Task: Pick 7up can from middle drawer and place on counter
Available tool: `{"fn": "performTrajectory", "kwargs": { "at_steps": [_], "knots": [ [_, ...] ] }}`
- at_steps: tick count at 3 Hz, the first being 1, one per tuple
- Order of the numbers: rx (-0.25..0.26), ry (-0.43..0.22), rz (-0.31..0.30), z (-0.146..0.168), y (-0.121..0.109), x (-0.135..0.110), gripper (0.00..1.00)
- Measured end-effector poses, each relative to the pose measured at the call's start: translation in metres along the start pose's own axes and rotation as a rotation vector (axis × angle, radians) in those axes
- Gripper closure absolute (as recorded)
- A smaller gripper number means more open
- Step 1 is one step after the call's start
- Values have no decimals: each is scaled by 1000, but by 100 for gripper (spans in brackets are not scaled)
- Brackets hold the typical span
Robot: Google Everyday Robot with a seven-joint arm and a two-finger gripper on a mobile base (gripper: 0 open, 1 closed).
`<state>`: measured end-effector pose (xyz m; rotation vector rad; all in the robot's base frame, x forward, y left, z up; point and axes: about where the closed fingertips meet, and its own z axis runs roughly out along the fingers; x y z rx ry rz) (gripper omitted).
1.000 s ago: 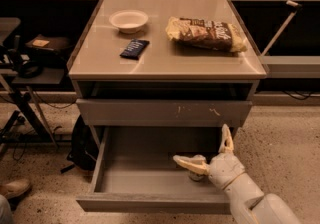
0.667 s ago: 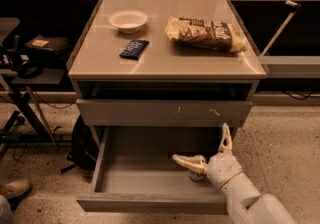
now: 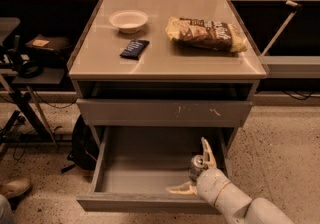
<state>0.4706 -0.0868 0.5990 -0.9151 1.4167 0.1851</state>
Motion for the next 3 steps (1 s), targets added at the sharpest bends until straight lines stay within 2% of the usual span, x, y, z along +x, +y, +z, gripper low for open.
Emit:
{"fn": "performTrajectory", "kwargs": {
  "at_steps": [1, 2, 3],
  "knots": [
    [-2, 19, -5, -3, 0, 7, 0],
    [8, 48, 1, 8, -3, 18, 0],
    [24, 173, -52, 32, -23, 54, 0]
  ]
}}
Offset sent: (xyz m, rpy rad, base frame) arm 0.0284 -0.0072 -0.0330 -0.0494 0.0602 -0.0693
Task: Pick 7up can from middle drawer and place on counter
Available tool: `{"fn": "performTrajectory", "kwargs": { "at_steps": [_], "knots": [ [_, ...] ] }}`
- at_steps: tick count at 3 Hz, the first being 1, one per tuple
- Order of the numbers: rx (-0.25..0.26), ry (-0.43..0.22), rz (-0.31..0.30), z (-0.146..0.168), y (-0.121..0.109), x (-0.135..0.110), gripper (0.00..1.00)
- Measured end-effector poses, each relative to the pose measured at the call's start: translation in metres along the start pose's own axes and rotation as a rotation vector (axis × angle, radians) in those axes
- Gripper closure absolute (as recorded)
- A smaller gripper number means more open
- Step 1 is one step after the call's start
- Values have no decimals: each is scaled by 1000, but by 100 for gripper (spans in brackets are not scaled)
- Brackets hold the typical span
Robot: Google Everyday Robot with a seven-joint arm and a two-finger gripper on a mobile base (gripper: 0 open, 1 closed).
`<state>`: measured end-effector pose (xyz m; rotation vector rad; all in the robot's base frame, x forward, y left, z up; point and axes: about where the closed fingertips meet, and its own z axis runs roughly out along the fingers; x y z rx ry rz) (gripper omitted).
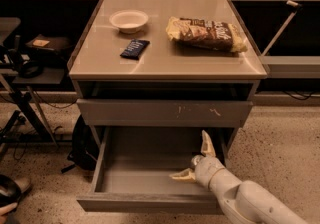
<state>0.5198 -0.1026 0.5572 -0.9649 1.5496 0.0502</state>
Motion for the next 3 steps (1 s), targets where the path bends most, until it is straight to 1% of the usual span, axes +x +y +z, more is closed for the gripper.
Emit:
{"fn": "performTrajectory", "kwargs": {
  "at_steps": [1, 2, 3],
  "knots": [
    [-8, 202, -107, 27, -13, 39, 0],
    [16, 269, -140, 32, -21, 50, 0],
    [-7, 295, -151, 35, -16, 58, 0]
  ]
}}
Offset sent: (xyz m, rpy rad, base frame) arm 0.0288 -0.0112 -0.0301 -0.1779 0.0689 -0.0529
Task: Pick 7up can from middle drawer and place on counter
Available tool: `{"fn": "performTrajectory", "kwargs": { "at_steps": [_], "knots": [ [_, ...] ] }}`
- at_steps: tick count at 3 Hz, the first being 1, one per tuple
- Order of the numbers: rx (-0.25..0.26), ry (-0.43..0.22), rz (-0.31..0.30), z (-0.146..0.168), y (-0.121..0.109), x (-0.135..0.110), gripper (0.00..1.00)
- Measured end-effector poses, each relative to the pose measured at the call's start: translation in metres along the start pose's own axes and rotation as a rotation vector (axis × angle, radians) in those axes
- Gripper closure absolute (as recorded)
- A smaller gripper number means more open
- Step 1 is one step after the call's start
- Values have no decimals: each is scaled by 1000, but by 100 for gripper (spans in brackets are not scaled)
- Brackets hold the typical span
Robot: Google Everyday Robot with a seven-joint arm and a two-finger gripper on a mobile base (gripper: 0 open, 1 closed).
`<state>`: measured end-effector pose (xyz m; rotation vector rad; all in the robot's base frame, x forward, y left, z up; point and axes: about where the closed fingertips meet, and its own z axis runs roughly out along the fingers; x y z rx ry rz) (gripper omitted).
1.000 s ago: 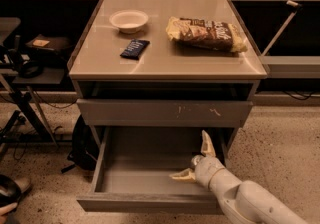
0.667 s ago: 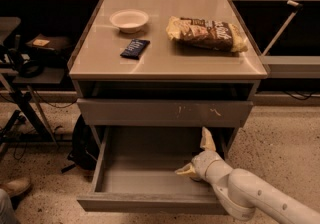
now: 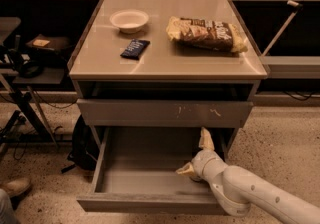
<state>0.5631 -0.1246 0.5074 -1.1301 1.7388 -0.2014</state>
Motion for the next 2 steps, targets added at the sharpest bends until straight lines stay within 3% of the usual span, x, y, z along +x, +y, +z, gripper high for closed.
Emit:
{"fn": "performTrajectory", "kwargs": {
  "at_steps": [2],
  "knots": [
    [-176, 135, -4, 36, 71, 45, 0]
  ]
}}
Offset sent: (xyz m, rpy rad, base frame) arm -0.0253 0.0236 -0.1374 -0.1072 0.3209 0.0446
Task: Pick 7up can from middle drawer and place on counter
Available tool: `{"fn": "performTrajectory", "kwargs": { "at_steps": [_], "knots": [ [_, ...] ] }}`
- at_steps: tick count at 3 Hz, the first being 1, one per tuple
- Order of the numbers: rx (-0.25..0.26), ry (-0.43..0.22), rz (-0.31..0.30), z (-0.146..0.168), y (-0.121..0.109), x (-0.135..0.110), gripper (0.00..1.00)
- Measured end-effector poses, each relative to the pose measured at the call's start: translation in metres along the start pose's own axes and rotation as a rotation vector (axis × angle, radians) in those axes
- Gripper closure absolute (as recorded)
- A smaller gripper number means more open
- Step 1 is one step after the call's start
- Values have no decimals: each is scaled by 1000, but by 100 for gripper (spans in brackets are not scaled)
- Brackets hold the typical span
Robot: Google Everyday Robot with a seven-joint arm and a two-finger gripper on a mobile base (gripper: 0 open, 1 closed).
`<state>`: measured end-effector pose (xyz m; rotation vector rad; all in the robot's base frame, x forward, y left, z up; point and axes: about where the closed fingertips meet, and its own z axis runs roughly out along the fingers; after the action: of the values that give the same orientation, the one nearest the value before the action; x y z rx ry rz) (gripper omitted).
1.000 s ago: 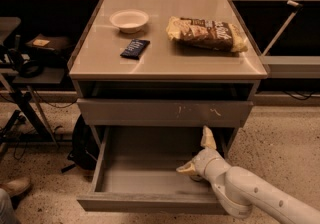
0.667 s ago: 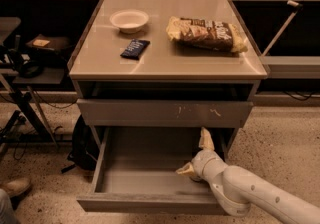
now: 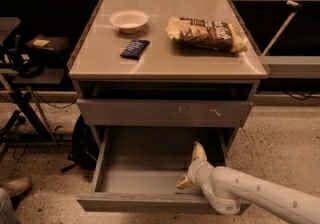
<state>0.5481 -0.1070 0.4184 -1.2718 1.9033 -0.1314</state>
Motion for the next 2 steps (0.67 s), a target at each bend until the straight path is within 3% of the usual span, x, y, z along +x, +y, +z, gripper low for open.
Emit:
{"fn": "performTrajectory", "kwargs": {
  "at_steps": [1, 2],
  "knots": [
    [0, 0, 0, 0, 0, 0, 0],
    [44, 29, 32, -2, -36, 9, 0]
  ]
}}
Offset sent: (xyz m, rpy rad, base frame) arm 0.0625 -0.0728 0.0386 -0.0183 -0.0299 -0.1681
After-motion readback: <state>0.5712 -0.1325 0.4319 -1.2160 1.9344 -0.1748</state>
